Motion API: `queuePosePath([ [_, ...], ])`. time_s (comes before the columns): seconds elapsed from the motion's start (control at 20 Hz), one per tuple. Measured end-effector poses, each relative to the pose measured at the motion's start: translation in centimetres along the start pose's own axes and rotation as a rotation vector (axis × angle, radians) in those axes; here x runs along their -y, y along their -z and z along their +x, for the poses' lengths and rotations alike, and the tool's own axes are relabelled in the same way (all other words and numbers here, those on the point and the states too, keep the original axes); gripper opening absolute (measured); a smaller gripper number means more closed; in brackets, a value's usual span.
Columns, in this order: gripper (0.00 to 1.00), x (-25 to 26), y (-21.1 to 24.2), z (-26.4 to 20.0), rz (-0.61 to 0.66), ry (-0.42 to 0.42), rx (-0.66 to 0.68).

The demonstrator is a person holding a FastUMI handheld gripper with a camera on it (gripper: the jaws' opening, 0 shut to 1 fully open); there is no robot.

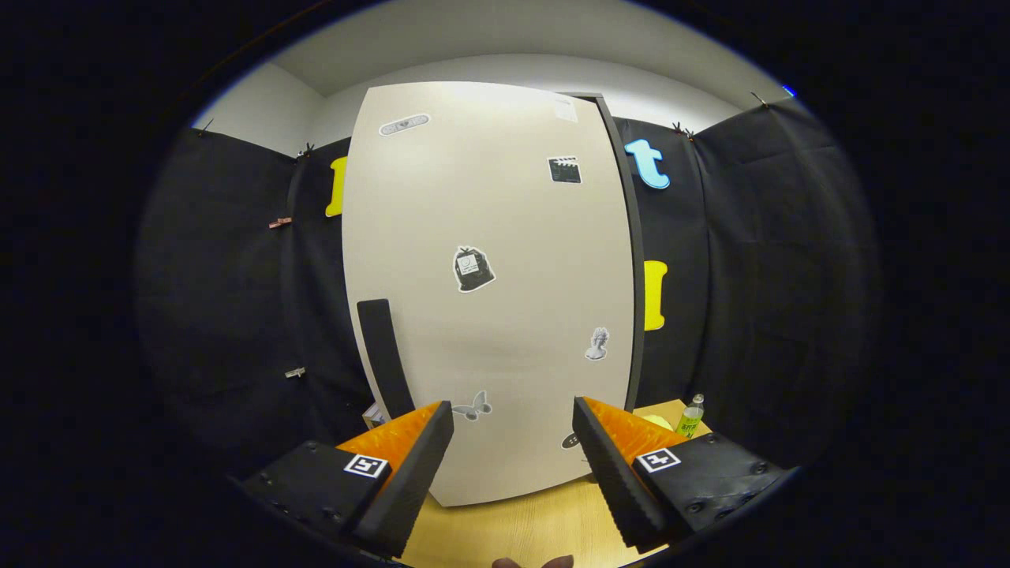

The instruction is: Open the shoe cabinet door, grab the shoes and put them into the shoe cabinet, then close the shoe cabinet door.

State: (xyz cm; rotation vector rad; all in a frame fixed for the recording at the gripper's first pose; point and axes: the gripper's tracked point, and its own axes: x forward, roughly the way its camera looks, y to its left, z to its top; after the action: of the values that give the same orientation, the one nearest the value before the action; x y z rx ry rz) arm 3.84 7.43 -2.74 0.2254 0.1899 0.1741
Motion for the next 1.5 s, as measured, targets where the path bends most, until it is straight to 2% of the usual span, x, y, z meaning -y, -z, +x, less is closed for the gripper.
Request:
queuePosePath([
  [1.5, 0.98, 0.53, -0.18, -0.77, 0.010, 0.000, -0.013],
])
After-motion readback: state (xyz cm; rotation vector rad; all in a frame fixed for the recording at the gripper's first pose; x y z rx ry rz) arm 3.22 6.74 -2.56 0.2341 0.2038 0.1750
